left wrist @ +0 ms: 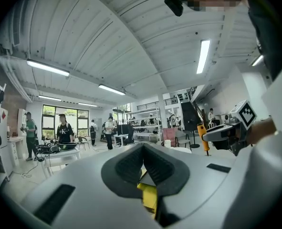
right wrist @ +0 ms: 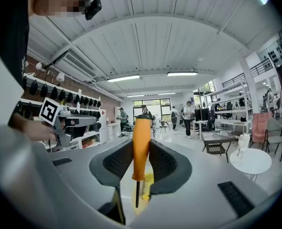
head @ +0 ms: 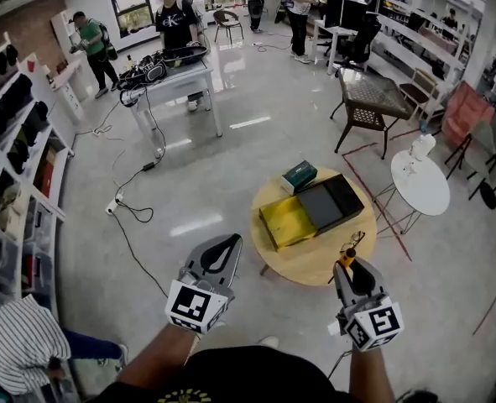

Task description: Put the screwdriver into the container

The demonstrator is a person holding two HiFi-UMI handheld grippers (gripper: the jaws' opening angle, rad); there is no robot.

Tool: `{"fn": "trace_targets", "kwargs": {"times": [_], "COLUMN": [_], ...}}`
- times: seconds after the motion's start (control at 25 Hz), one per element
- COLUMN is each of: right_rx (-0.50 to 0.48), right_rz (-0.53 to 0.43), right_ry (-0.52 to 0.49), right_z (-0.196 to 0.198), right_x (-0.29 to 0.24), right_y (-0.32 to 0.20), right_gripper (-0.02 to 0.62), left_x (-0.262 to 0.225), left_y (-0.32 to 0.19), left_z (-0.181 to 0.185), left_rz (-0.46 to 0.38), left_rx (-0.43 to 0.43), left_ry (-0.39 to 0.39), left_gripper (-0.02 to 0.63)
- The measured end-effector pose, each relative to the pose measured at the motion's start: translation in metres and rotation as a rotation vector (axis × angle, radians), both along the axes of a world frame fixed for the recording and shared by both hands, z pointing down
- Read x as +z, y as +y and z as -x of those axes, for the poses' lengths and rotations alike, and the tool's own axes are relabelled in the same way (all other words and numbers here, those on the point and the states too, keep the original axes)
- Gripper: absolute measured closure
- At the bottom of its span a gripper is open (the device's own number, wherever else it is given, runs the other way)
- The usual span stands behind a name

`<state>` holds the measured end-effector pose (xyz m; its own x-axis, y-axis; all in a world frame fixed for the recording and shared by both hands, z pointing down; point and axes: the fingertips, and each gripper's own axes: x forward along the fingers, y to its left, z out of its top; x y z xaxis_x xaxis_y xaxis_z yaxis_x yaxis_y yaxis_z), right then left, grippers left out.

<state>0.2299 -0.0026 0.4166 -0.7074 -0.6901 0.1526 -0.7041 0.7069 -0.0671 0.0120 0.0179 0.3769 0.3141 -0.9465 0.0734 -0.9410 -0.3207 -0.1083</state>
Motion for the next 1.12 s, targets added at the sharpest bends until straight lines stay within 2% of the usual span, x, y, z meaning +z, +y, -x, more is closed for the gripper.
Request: {"fn": "trace_targets", "kwargs": {"times": [0.24, 0.36, 0.64, 0.88, 1.12], "right_rx": [-0.043, -0.048, -0.017, 0.029, 0.072], "right_rz": [0.021, 0.009, 0.009, 0.025, 0.044], "right_ry": [-0.001, 0.006, 0.004, -0.007, -0.015], "right_z": [0.024, 0.035, 0.063, 0.078, 0.095], "right_x": [0.005, 0.002, 0.0, 0.003, 0.007], "right_y": [-0.001, -0.003, -0.016, -0.044, -0.068], "right_gripper": [0.477, 0.477, 0.477, 0.477, 0.477], "left_x": [0.008, 0.01, -0.004, 0.004, 0.007], "left_y": [-0.005, -0.014, -0.043, -0.078, -0.113], "left_z": [0.006, 0.004, 0.016, 0.044, 0.054], "left_rz": [0.032, 0.027, -0.014, 0.002, 0.005], "left_rx": [0.016, 0.041, 0.112, 0.128, 0.188], "left_ry": [-0.046, -0.034, -0.02, -0.022, -0.026], "left_gripper": [0.589, 0.589, 0.589, 0.589, 0.589]}}
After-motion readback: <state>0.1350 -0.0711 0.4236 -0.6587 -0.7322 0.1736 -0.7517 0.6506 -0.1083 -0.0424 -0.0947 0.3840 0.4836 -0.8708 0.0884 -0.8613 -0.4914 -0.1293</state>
